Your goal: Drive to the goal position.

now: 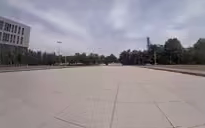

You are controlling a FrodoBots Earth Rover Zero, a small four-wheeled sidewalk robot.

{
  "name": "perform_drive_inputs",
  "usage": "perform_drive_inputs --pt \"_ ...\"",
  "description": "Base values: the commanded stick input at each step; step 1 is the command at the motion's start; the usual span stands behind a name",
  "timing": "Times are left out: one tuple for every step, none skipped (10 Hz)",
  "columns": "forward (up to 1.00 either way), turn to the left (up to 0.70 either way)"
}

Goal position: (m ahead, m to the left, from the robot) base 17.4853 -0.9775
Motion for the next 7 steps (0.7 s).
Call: perform_drive_inputs --pt "1.0 0.0" --pt "1.0 0.0" --pt "1.0 0.0" --pt "1.0 0.0" --pt "1.0 0.0" --pt "1.0 0.0" --pt "1.0 0.0"
